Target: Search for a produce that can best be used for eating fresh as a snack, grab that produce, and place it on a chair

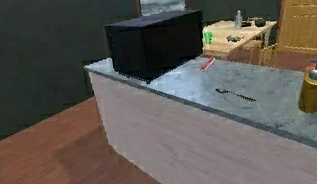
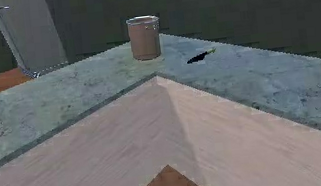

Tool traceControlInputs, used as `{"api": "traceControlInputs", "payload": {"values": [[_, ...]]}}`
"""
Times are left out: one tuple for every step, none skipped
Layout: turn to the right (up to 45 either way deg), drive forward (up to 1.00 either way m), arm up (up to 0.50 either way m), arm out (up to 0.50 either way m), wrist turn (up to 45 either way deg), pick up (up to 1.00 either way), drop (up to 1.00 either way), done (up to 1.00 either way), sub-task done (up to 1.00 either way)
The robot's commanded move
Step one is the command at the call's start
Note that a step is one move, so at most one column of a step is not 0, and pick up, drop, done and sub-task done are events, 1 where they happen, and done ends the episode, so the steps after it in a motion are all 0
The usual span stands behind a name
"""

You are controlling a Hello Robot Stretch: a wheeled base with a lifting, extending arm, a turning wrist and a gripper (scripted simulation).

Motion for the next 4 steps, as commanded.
{"api": "traceControlInputs", "payload": {"values": [[45.0,0.00,0.00,0.00,0.0,0.00,0.00,0.00,0.00],[0.0,0.10,0.00,0.00,0.0,0.00,0.00,0.00,0.00],[-45.0,0.00,0.00,0.00,0.0,0.00,0.00,0.00,0.00],[-45.0,0.00,0.00,0.00,0.0,0.00,0.00,0.00,0.00]]}}
